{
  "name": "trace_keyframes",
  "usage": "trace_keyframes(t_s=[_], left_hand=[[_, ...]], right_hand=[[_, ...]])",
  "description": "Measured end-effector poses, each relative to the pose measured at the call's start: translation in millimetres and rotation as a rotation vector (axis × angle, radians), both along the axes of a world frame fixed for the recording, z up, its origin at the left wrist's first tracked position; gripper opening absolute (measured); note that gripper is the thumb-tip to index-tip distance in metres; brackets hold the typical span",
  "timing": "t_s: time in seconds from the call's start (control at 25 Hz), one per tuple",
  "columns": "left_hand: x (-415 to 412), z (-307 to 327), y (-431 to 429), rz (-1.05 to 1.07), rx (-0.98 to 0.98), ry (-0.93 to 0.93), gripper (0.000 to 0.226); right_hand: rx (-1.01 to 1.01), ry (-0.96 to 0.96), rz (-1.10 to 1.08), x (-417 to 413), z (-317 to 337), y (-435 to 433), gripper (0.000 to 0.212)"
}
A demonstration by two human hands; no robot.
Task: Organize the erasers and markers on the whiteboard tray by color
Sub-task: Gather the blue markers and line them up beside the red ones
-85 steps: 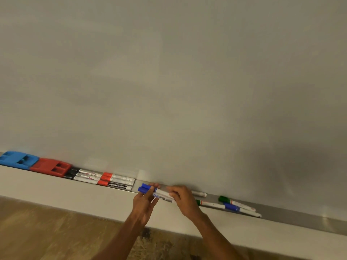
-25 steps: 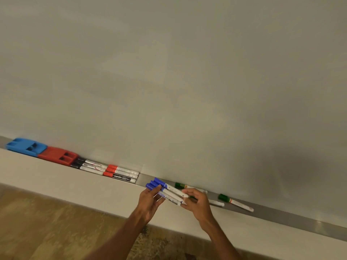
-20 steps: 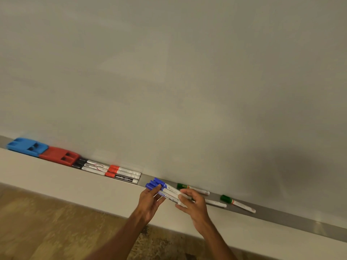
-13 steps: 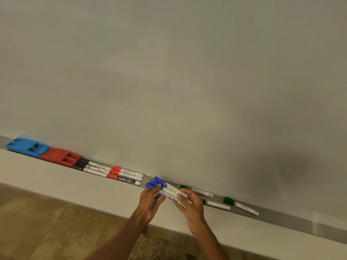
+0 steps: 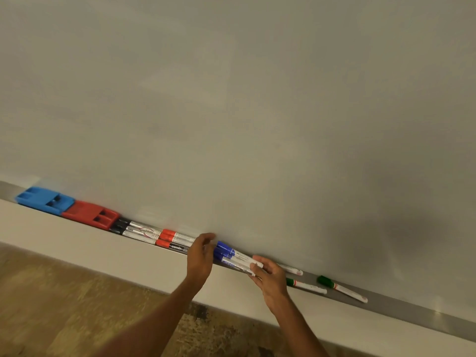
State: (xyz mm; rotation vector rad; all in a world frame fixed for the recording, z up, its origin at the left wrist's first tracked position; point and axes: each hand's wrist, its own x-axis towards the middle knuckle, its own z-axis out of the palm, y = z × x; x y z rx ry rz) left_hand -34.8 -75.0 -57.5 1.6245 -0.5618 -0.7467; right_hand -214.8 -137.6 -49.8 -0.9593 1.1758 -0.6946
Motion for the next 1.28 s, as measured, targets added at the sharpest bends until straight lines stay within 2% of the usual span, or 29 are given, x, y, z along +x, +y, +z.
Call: trace_keyframes(t_s=[0.08,0.16,0.24,0.28,0.48,0.84,1.08,1.28], left_hand=[[0.5,-3.6,3.9,-0.130,0.061,-0.415,0.022],[-2.1,-6.0,3.5,-0.307,0.013,-0.760,0.027],[-5.8,-15.3,-0.7,-0.447,-0.016,-0.996,0.034],[-8.0,-19.5,-2.5,-0.480,0.001,-1.051,0.038],[-14.1,-29.2,-8.8,-0.516,0.131,-1.099,0.048],[-6.3,-40.1,-6.3,-0.548,0.168,-1.140,0.053],[-3.1,-39.1,-4.6,-0.519,0.191,-1.176,0.045],[10.3,-32.8,5.1,-0.376,0.275,-1.111,0.038]], right_hand=[[-0.003,0.022,-0.008,6.8,-1.0,-2.2,0.021],[-0.004,0.047,-0.024,15.7,-0.9,-3.6,0.022],[-0.011,0.076,-0.028,23.7,-0.3,-5.0,0.023],[-0.023,0.104,-0.025,27.2,-1.0,-6.2,0.024],[-0.186,0.311,-0.043,42.3,-7.1,-9.0,0.025],[-0.436,0.535,0.060,42.9,-7.8,1.0,0.020],[-0.455,0.615,0.100,43.3,-14.8,2.2,0.019],[-0.456,0.627,0.106,46.2,-16.2,2.6,0.019]])
